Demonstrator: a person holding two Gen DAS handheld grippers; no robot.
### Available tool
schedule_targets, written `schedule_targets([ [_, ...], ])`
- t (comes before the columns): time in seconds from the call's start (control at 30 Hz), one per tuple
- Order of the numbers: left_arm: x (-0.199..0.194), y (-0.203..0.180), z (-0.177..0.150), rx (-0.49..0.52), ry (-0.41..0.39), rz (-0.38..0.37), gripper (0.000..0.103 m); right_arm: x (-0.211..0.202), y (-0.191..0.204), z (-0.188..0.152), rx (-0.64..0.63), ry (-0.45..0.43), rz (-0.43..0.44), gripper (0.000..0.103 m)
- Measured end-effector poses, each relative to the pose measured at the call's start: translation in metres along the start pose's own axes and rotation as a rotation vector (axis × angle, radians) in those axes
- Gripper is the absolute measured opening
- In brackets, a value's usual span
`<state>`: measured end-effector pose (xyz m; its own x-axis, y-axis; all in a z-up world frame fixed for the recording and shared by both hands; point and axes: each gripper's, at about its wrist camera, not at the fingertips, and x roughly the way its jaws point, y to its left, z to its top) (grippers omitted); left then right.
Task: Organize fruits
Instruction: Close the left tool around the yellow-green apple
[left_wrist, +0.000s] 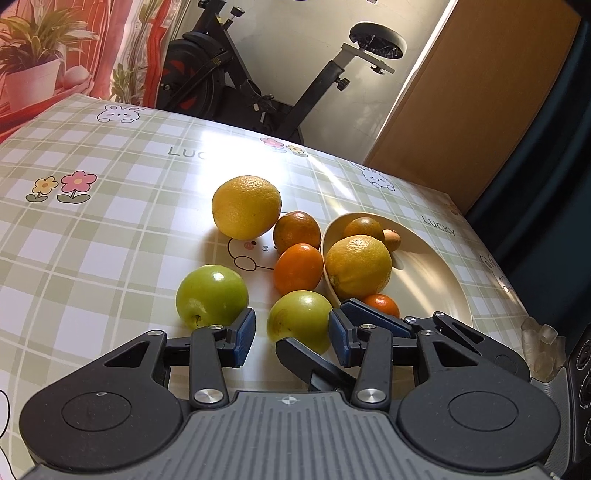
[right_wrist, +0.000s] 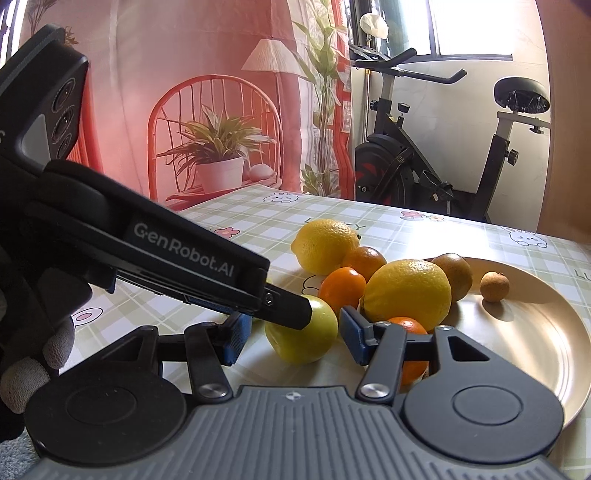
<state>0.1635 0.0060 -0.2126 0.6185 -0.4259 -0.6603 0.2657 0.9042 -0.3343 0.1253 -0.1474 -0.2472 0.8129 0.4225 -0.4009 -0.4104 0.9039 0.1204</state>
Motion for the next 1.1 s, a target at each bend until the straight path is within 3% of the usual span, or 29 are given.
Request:
schedule_targets([
  [0.43, -0.004, 0.007, -0.003, -0.034, -0.004, -0.007, 0.048, 0.016, -0.004, 0.005, 0.013, 0.081, 0.017, 0.051],
  [1.1, 0.012, -0.003, -0.005, 0.03, 0.011, -0.028, 0.048, 0.015, -0.002, 0.002, 0.01, 0.082, 0.014, 0.05],
])
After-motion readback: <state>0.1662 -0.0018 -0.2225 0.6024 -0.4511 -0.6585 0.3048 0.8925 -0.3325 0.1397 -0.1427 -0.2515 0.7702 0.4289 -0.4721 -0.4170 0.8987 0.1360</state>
